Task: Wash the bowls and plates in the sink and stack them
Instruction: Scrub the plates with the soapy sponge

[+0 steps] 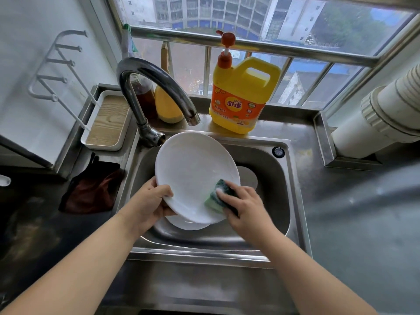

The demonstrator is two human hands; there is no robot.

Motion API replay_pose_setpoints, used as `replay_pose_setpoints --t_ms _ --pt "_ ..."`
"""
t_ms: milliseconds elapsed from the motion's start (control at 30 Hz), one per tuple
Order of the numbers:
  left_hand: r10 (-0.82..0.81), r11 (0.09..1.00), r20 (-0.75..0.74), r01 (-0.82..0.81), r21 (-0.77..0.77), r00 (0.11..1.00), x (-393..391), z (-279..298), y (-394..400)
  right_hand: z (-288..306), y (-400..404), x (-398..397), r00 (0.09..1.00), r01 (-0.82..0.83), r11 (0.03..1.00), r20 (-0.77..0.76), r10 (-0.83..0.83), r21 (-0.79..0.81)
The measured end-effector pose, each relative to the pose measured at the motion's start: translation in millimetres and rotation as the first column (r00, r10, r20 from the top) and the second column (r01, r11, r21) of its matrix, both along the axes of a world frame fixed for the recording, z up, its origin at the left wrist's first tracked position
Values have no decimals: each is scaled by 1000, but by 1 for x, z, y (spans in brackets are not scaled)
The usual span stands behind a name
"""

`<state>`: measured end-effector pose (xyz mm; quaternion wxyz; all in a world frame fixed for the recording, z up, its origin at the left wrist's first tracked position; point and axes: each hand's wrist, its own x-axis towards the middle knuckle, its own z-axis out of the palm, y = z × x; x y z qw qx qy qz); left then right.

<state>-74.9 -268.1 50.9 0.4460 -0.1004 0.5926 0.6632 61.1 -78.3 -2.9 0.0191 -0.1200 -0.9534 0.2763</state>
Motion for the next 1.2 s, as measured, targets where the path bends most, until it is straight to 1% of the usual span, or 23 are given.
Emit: replay_pose_setpoints --t_ms 67,133,167,200,300,333,367,433,500,567,600,667,700,733,833,867,900,933,1033,1100,1200 --pt "-43 999 14 44 -19 999 -4 1 -3 0 15 -3 991 85 988 94 -97 126" --pt "-56 998 23 57 -18 998 -7 1 -2 2 14 -6 975 117 980 170 -144 160" --pt "-45 999 25 46 -13 999 -7 0 0 5 8 -7 977 125 984 159 -145 130" --pt "-26 1000 25 27 -6 999 -7 1 3 10 -2 -9 986 114 991 115 -122 69" --pt "-4 1000 15 4 22 1000 -2 -2 10 23 -42 -10 1000 -23 986 6 25 -168" --pt "-6 1000 15 5 27 1000 0 -2 10 24 -51 -9 999 -53 976 -15 51 -209" --pt "-5 999 18 4 33 1000 1 -2 10 26 -53 -8 997 -73 974 -40 66 -213" --pt "7 999 30 -8 46 1000 1 -1 7 24 -41 -9 991 -106 985 -91 95 -135" --pt "-2 999 31 1 35 1000 -2 0 2 17 -18 -9 994 -56 998 -95 52 -39" --pt "-50 999 32 50 18 998 -3 2 -2 12 7 -12 997 78 996 -27 -77 46" --pt "-75 997 35 74 19 997 -3 2 -3 11 16 -13 990 136 988 34 -139 78" --pt "-93 995 38 92 29 995 -2 2 -2 13 20 -17 974 190 973 99 -203 129" --pt "-83 996 39 82 37 996 -1 2 0 16 15 -18 973 196 973 102 -208 119" --pt "-59 997 42 57 43 997 -1 2 3 20 7 -19 979 179 981 82 -185 71" --pt "4 998 43 -7 63 999 -3 -1 8 30 -32 -14 1000 -10 989 -10 8 -146" --pt "4 998 38 -7 62 999 -4 -2 8 30 -42 -11 998 -56 981 -19 54 -186" --pt "5 998 35 -7 59 999 -4 -3 7 30 -46 -9 997 -77 978 -30 72 -192" --pt "7 998 37 -10 55 999 -4 -4 6 29 -43 -9 996 -85 982 -48 77 -171" --pt "12 999 43 -14 44 999 -8 -5 -1 22 -14 -10 996 -55 998 -72 53 -25" --pt "-29 999 31 28 23 999 -10 -3 -6 17 12 -9 999 41 998 -36 -40 42" --pt "-141 990 36 140 29 989 -7 -2 -11 15 38 -10 984 175 980 15 -177 98"
